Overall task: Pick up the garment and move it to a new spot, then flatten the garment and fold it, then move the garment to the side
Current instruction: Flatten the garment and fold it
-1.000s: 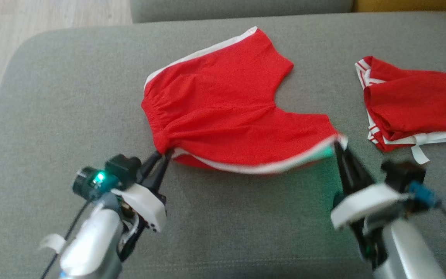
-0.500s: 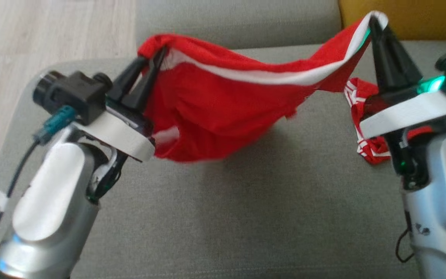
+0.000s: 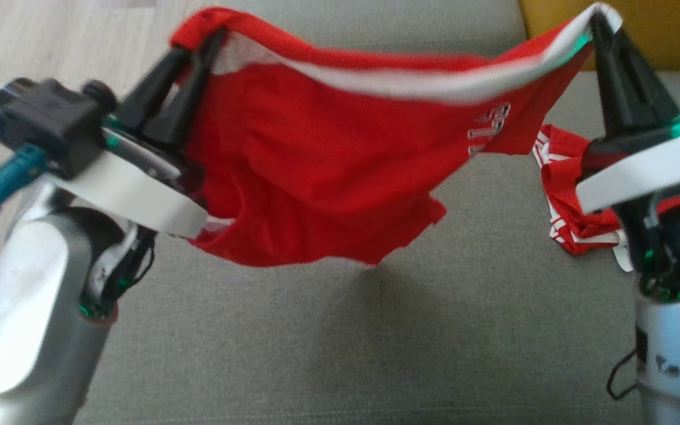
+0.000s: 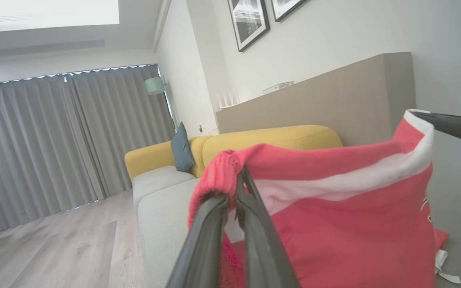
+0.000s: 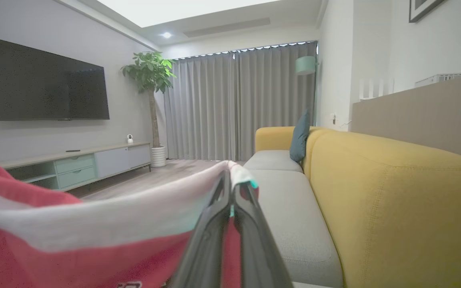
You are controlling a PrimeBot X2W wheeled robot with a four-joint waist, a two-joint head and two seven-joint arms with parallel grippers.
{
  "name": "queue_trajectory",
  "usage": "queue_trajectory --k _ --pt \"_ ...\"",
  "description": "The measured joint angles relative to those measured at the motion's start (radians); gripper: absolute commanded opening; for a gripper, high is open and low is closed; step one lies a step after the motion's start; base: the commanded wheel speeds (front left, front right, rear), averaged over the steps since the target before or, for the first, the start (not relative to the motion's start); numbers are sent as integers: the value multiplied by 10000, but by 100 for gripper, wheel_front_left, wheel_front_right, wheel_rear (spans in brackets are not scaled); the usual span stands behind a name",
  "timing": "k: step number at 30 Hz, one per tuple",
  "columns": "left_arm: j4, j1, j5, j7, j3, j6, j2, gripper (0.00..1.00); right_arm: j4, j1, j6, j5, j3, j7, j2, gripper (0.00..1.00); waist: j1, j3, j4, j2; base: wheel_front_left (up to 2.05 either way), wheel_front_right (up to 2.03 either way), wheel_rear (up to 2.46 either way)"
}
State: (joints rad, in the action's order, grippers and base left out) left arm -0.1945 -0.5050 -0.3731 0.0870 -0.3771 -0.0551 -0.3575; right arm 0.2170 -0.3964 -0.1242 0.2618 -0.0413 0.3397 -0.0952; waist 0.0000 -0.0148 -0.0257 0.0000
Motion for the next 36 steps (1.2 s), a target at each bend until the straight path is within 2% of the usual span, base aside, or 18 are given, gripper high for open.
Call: queue_trajectory --k 6,8,12,18,23,26,29,32,36 --pt "424 -564 -370 54 261 -73 4 0 -660 -1068 0 -90 115 320 90 0 0 575 -51 0 0 0 0" --pt "1319 -1637 -869 -73 447 -259 105 0 -1684 -2443 0 -372 -58 318 104 0 0 1131 -92 0 0 0 0" --pt "3235 -3574 -1049 -573 821 -474 125 0 -3634 -4876 0 -963 -230 -247 23 0 0 1994 -160 0 0 0 0" --pt "6115 -6404 -1035 -1801 899 -683 364 0 -6874 -7997 0 -1728 -485 -1941 111 0 1 3186 -284 -1 0 0 0" --pt "8109 -8342 -802 -3041 897 -696 665 0 -8891 -9870 -2 -2357 29 -3881 309 0 2 3926 -362 -1 0 0 0" --pt "9018 -8838 -767 -3346 918 -773 926 0 -9944 -10353 -2 -2284 117 -4734 320 0 1 4246 -367 0 0 0 0" --pt "9651 -8681 -786 -3377 892 -773 1221 0 -11154 -10191 -2 -1854 -360 -5072 311 0 2 4521 -321 -1 0 0 0" --pt "9758 -8109 -926 -3428 828 -771 1381 0 -12107 -9752 -2 -1555 -849 -5304 311 0 2 4767 -226 -1 0 0 0" --pt "9570 -6824 -1083 -3434 222 -769 1480 0 -13045 -9007 -2 -1312 -1670 -5394 293 0 1 4903 -7 -1 0 0 0"
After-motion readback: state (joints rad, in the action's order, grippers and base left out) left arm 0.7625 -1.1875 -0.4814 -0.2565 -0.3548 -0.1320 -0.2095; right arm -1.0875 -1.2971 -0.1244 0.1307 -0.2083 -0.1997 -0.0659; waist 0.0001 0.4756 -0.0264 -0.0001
